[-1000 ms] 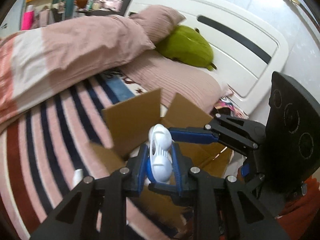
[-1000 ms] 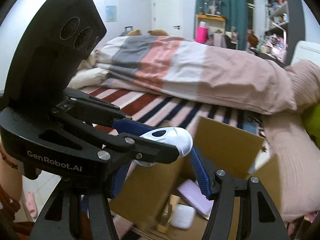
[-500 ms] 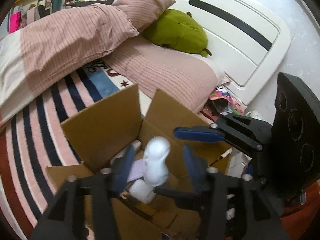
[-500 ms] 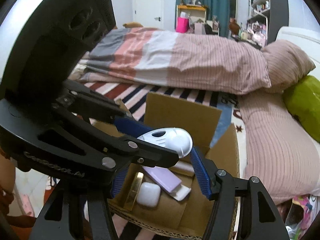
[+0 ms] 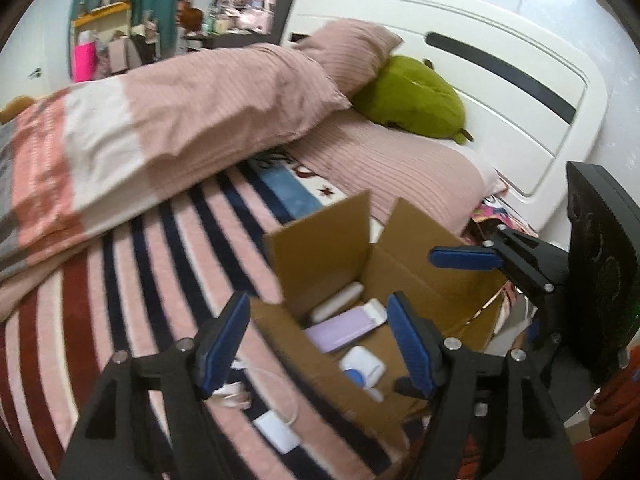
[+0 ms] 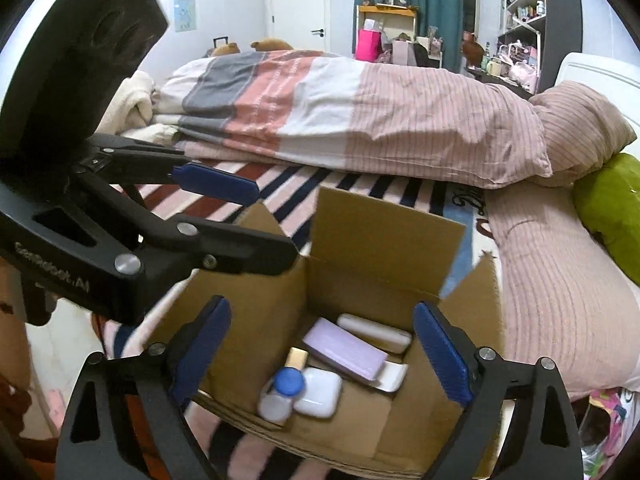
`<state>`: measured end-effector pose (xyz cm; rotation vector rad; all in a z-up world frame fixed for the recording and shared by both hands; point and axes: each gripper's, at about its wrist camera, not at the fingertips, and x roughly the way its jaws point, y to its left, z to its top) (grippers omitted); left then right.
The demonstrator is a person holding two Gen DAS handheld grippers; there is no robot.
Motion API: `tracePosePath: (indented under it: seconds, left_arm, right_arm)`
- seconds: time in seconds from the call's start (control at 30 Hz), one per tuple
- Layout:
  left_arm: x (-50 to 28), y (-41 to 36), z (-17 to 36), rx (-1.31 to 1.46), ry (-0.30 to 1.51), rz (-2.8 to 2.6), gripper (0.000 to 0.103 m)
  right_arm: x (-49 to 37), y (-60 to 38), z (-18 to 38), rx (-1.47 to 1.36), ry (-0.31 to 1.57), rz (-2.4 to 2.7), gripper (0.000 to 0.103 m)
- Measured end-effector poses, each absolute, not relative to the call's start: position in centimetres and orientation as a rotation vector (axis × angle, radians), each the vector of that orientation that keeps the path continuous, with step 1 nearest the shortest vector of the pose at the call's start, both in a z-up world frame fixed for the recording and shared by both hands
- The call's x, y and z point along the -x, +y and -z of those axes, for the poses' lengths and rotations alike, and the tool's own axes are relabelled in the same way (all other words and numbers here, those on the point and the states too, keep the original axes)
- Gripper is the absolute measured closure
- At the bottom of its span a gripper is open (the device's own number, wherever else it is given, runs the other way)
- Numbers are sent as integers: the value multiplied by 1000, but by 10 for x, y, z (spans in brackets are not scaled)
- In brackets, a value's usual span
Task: Organize rigid objects
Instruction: 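Lower the right gripper onto the white tape roll and close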
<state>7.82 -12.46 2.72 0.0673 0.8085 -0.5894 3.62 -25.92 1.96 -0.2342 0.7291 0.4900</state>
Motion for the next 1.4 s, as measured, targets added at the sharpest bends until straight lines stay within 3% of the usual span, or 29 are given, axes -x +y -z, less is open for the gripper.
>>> tracePosePath:
  seconds: [0.47,0.53,0.6,0.67,0.8,1.07,1.4]
  left_arm:
    - [-41,9,-8,65,720,360,34]
    - [-36,27,5,86,729,325,34]
    - [-33,41,19,105,740,300,34]
    - [-28,51,32,120,753,284,34]
    - [-19,68,58,179,784,279,34]
    - [-6,83,82,223,816,266,34]
    - [-10,78,80,216,823,274,34]
  right_arm:
    - [-13,-156,-30,289,693,-702,0]
    - [-9,-138,-23,297,695,-751,5]
    - [-5,-117,-11,331,709,-783,18]
    - [-3,-101,5,367,742,-801,25]
    - [-10,-80,44,404,819,-774,33]
    - [-65,-87,113,464,870,-460,33]
    - [-69,-90,125,347,940,-643,33]
